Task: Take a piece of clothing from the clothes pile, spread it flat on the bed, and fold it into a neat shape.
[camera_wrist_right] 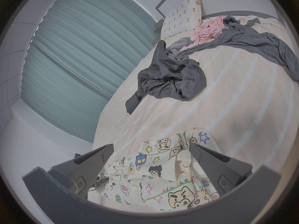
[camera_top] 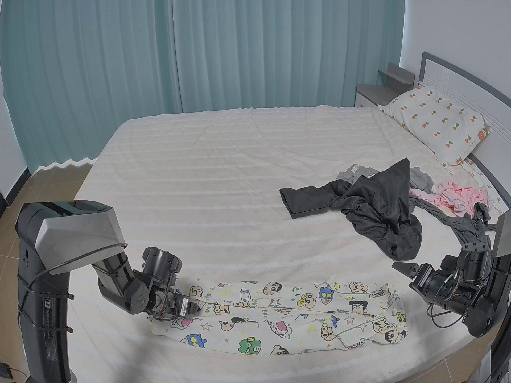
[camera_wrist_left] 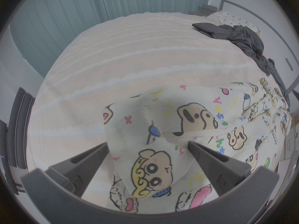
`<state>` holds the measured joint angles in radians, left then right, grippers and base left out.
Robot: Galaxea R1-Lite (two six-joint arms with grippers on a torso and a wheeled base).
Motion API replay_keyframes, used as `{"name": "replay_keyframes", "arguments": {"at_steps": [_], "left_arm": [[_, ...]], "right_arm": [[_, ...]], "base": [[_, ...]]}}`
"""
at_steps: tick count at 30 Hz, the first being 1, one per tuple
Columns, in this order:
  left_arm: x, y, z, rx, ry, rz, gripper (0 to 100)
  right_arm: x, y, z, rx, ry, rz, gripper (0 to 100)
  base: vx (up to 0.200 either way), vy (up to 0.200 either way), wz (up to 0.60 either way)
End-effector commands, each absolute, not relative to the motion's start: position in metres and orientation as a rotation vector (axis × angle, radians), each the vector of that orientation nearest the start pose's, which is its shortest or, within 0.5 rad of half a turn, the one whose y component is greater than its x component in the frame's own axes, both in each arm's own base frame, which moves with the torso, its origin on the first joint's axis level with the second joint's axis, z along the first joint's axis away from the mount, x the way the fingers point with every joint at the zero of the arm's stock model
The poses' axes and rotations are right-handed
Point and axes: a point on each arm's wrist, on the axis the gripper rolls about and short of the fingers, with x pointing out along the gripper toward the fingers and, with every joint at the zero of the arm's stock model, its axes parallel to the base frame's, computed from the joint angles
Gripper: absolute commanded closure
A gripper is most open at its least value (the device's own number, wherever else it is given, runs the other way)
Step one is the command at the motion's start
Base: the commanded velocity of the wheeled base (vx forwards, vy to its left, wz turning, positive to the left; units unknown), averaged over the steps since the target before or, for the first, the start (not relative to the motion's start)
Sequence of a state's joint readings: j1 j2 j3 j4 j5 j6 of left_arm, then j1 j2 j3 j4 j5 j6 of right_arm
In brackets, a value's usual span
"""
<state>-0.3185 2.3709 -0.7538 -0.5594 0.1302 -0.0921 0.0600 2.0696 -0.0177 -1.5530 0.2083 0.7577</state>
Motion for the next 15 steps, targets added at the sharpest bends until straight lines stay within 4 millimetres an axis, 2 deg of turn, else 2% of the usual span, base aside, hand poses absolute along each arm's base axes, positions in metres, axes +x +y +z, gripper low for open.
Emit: {"name": "replay_keyframes", "arguments": {"at_steps": [1, 10, 15], "left_arm": [[0.313, -0.105, -0.059, 0.164, 1.061, -0.131, 100], [0.310, -0.105, -0.057, 0.158, 1.076, -0.131, 100], [0.311, -0.101, -0.046, 0.124, 1.069, -0.107, 100]], "right_arm": [[0.215, 0.018, 0.024, 0.775, 0.587, 0.058, 0], [0.215, 0.017, 0.023, 0.775, 0.587, 0.053, 0], [0.215, 0.016, 0.023, 0.776, 0.586, 0.050, 0]], "base": [[0.000, 0.000, 0.00], [0.000, 0.000, 0.00], [0.000, 0.000, 0.00]]}}
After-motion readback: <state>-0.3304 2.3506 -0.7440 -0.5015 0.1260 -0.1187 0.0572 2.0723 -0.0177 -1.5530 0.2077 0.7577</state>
